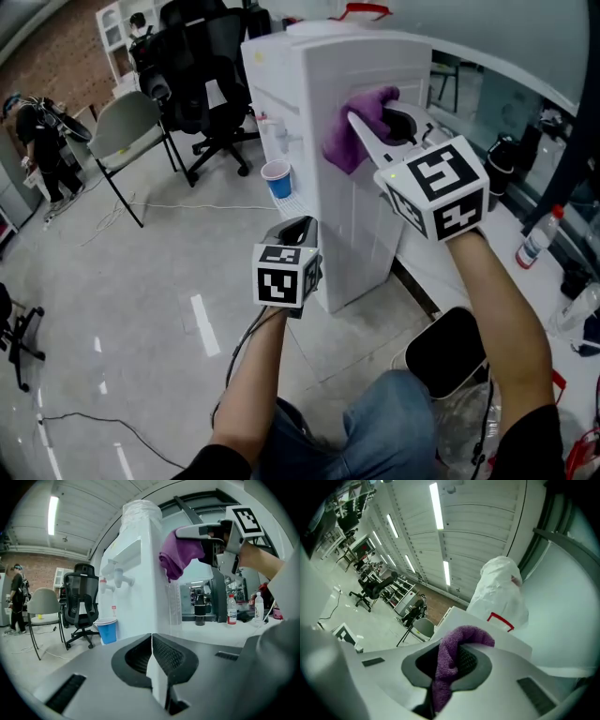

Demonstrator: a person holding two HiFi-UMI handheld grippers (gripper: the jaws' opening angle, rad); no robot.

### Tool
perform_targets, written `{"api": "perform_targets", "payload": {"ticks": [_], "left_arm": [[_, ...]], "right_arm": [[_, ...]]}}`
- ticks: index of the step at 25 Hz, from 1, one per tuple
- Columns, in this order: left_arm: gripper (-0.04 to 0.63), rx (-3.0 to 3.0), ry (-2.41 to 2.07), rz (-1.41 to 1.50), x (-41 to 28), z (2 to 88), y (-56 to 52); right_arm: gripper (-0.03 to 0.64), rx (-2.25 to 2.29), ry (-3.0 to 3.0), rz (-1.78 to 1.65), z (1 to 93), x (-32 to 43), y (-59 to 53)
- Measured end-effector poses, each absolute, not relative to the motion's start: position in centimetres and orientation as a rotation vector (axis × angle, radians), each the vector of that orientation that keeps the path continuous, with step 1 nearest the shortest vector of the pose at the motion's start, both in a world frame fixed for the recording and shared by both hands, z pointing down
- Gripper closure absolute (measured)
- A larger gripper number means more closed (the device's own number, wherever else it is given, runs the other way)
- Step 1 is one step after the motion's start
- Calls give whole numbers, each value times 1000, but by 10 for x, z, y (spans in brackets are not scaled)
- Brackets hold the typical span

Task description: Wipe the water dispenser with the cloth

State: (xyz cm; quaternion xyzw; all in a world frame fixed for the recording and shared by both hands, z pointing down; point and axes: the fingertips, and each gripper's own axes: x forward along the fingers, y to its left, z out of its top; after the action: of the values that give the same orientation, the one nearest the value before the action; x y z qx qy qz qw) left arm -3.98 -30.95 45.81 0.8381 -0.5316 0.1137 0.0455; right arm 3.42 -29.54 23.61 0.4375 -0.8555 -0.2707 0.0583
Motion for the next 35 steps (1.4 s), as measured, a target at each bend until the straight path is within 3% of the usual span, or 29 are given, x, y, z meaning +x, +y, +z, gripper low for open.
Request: {"api": "perform_targets", "payload": {"ticks": [12,35], "left_arm": [[568,2543,-1628,284,-51,449,-309],[568,2525,-1653,304,-61,447,-307]], "right_arm": [[574,1339,-2626,-867,148,27,-309],[574,1304,-2677,-653,257,11,-317]]}}
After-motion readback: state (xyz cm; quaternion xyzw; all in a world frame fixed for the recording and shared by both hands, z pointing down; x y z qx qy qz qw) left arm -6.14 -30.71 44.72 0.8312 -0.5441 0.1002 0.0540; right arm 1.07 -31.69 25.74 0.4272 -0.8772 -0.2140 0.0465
